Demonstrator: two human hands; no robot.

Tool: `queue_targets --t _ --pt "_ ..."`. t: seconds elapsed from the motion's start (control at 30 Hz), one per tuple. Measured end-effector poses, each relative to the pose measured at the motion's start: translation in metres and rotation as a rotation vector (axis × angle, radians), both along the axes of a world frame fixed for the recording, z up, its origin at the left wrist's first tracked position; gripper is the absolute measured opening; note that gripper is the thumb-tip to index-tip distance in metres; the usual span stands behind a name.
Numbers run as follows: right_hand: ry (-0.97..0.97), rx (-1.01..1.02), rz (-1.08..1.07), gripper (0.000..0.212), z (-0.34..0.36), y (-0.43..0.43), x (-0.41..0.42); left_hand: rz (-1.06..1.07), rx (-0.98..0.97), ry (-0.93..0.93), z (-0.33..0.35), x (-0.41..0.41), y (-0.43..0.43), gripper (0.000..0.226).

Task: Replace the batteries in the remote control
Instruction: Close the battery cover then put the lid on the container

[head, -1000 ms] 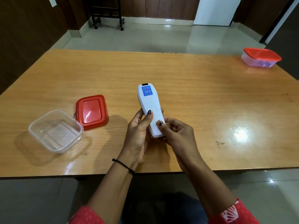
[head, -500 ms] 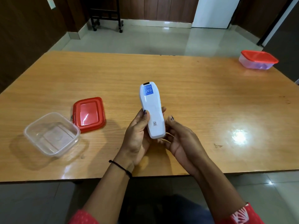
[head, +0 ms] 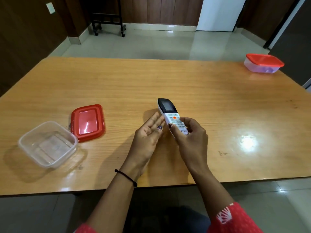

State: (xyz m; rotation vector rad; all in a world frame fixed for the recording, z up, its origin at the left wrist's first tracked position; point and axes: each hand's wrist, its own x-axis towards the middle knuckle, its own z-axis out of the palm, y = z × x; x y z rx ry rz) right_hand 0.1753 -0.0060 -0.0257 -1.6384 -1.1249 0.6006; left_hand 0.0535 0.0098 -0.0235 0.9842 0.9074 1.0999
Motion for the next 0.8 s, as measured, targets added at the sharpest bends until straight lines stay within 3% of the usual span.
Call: queue_targets --t 0.1,0.27,0.43,0.6,0.73,0.8 --pt "-0.176 -0.012 -0.043 0.045 -0.009 0.010 -0.004 -0.012 -0.055 -0.054 0.000 0.002 0.000 0.049" --pt "-0.292 -0.037 -0.009 0.051 -0.014 0.012 -0.006 0.005 -0.091 -0.044 0.003 -0.001 0.001 0.046" --pt "-0.485 -0.042 -0.040 0.058 -0.002 0.005 -0.010 0.107 0.037 0.102 0.018 -0.019 -0.005 0.035" --pt "-0.475 0.119 0.167 0.044 0.017 0.004 -0.080 0.356 0.331 0.352 0.043 -0.071 -0.018 0.033" --pt "-0.503 -0.140 0.383 0.057 0.013 0.026 -0.149 0.740 0.423 0.696 0.048 -0.138 -0.035 0.030" --pt "-0.589 -0.246 0.390 0.066 0.010 0.039 -0.178 0.957 0.352 0.809 0.044 -0.173 -0.041 0.031"
